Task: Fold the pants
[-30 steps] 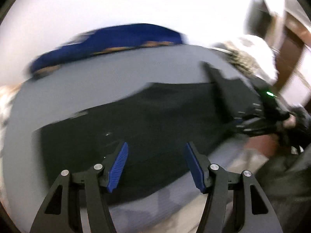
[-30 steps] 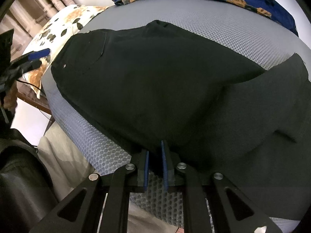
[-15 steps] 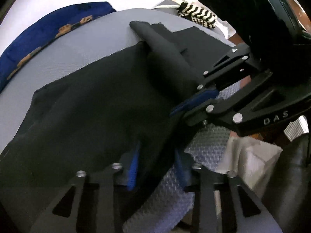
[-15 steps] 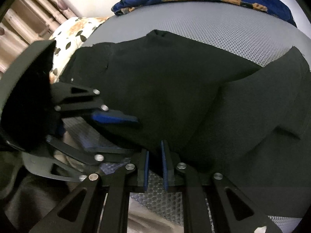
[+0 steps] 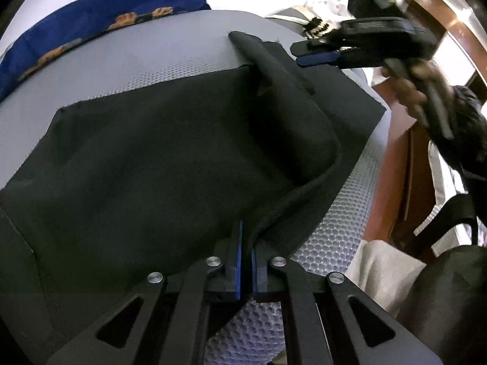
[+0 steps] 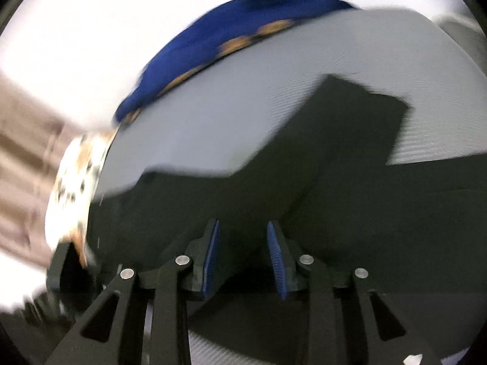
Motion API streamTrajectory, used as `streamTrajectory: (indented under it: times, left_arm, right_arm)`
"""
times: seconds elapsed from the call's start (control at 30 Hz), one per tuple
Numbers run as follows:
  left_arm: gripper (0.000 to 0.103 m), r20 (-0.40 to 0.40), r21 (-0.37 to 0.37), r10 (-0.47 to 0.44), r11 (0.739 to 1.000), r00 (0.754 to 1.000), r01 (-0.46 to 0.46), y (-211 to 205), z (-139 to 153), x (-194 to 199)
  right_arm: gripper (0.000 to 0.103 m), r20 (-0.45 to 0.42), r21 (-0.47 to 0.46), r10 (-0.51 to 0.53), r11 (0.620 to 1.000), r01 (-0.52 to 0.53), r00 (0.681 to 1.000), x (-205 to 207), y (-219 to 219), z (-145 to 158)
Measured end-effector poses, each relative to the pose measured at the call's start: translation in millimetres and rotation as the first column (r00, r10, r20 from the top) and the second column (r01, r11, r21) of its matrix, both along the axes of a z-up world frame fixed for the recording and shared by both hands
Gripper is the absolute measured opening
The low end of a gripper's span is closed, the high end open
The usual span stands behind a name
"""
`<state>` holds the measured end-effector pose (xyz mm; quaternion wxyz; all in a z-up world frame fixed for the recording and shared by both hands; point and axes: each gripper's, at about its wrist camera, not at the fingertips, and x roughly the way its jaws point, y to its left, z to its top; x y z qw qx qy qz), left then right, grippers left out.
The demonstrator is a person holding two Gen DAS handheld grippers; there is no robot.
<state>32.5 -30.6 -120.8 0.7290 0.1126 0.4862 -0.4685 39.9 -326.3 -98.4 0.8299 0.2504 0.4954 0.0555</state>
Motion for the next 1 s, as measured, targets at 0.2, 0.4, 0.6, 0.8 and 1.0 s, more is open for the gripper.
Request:
streamTrajectory:
  times: [0.2,0.4,0.6,0.8,1.0]
  left_arm:
    - [0.005,-0.020,-0.005,0.033,0.999,0.999,-0.033,1,-1,2]
    - [0.005,-0.069,-0.015,0.063,0.998,0.996,-0.064,4,-2,5]
    - [0.005,-0.099,-0.023,0.084,0.996,0.992,-0.086,10,-5,-4]
    - [0.005,-0.100,-0.028,0.083,0.996,0.992,-0.086,12,-6,-15]
    - [0.005,-0.090,-0.036,0.085,0.995,0.992,-0.088,11,-7,-16]
  right_arm:
    - [0.031,-0.024,0.146,-0.156,0.977,0.158,0.987,21,-47,-26]
    - [0.029,0.007,0.239,-0.217,0.948,0.209,0.976,44,-69,-42]
    - [0.023,0.021,0.292,-0.268,0.923,0.250,0.963,74,-91,-46]
    - [0.014,0.017,0.291,-0.274,0.921,0.258,0.962,96,-98,-46]
    - [0.005,0.045,0.263,-0.269,0.932,0.248,0.962,114,-83,-21]
